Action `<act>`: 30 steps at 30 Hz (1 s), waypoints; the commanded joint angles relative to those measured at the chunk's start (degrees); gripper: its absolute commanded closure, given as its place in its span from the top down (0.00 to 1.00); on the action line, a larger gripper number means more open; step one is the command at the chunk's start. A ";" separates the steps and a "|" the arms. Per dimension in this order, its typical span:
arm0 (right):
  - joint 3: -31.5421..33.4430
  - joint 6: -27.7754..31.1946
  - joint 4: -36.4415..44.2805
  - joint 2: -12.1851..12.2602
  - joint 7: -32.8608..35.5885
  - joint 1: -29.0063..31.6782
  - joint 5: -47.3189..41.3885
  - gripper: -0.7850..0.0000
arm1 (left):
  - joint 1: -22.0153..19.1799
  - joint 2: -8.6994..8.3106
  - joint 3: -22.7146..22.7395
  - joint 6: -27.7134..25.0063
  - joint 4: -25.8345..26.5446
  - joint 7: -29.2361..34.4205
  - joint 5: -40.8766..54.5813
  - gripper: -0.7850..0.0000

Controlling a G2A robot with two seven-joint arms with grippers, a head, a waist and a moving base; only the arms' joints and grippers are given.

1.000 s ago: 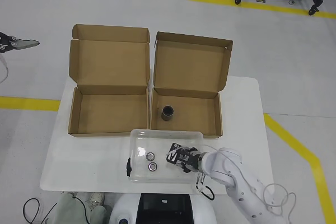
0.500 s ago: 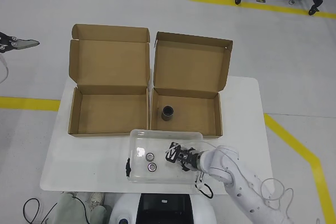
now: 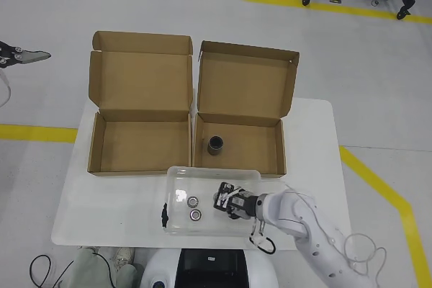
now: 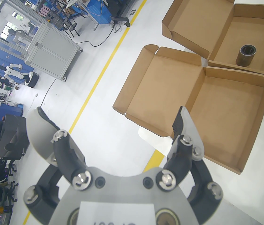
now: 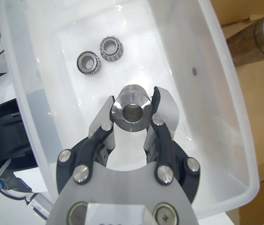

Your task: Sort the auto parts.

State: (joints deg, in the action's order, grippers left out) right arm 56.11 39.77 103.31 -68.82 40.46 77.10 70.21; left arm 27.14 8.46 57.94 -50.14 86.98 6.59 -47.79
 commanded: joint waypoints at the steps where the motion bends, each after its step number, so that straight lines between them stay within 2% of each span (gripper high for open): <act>1: 0.41 0.83 0.40 0.17 -2.64 0.18 0.10 0.00 | 0.00 0.00 0.00 0.00 0.00 0.00 0.00 1.00; 10: 0.98 2.56 -0.45 0.20 -15.90 -1.68 -0.68 0.00 | 0.00 0.00 0.00 0.00 0.00 0.00 0.00 1.00; 18: 1.63 2.48 -3.34 -0.32 -28.92 -4.28 -5.78 0.00 | 0.00 0.00 0.00 0.00 0.00 0.00 0.00 1.00; 21: 1.79 0.94 -3.68 -0.59 -31.00 -5.22 -8.26 0.00 | 0.00 0.00 0.00 0.00 0.00 0.00 0.00 1.00; 30: 1.09 -1.31 -0.12 -1.21 -31.67 -9.23 -10.15 0.00 | 0.00 0.00 0.00 0.00 0.00 0.00 0.00 1.00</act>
State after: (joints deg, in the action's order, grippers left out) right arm 57.28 38.54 102.73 -69.97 8.84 68.36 60.20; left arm 27.14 8.46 57.94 -50.14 86.98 6.59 -47.79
